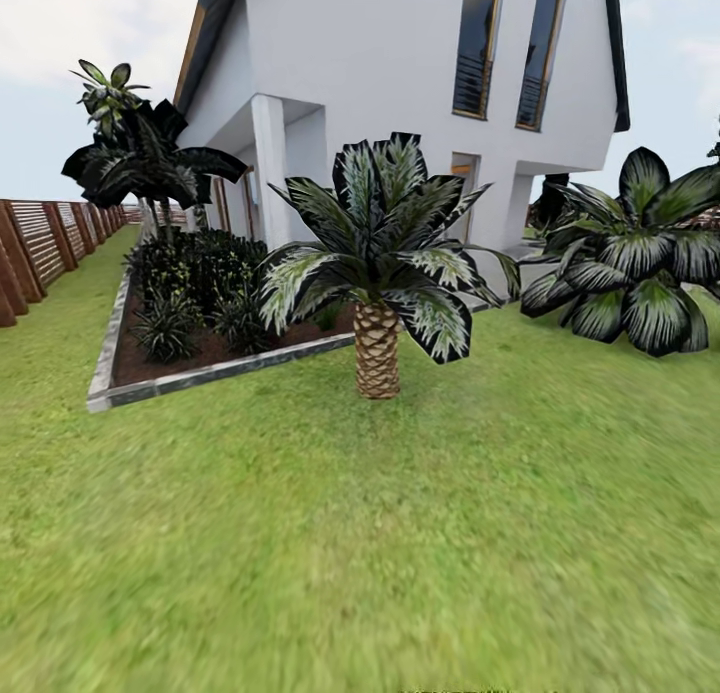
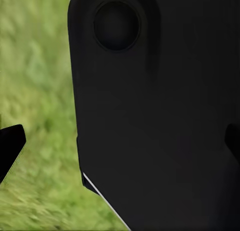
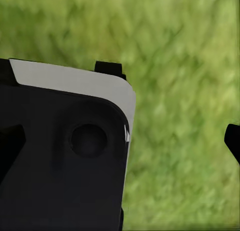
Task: Take the three Easter eggs out of the wicker basket on the lawn in the garden, then place them on the lawn next to a single tree (choose any tree) so that all three eggs are next to the same tree and none are left in the basket.
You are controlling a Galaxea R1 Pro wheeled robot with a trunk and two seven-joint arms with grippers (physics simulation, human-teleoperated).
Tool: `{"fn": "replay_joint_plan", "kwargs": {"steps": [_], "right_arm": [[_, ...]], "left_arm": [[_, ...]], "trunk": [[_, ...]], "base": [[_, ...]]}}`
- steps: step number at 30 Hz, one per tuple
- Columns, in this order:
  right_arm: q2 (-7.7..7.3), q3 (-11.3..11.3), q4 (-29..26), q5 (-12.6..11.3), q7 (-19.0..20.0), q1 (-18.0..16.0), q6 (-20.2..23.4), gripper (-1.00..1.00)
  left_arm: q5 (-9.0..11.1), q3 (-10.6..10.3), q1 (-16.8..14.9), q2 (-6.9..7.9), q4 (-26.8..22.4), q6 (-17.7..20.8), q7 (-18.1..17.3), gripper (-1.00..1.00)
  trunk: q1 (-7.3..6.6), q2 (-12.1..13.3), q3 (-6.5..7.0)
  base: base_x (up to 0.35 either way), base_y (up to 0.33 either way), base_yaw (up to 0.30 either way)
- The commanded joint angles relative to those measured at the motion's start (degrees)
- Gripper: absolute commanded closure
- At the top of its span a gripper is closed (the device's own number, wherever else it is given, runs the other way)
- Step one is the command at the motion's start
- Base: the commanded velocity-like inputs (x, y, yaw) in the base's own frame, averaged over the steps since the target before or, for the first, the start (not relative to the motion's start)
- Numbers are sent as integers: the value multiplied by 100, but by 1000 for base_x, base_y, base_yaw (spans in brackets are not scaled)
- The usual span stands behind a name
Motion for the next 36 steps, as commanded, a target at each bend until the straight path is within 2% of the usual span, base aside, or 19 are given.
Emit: {"fn": "replay_joint_plan", "kwargs": {"steps": [1, 12, 20, 36], "right_arm": [[-1, 9, 7, 56, -1, -5, -12, -100], [0, 5, 7, 56, 0, -5, -7, -100], [8, 9, 7, 59, 0, -5, -7, -100], [10, 18, 11, 71, 0, -5, -7, -100]], "left_arm": [[-7, -3, 4, 0, -11, -8, 7, -100], [-21, -7, 5, -38, -11, -9, -28, -100], [-10, 2, 3, 7, -14, -12, 3, -100], [-22, -7, 4, -8, 262, -8, -28, -100]], "trunk": [[0, -3, -5], [0, -3, -5], [0, -3, -5], [0, -3, -5]], "base": [[0, 0, -270], [0, 0, -270], [0, 0, -270], [0, 0, -270]]}}
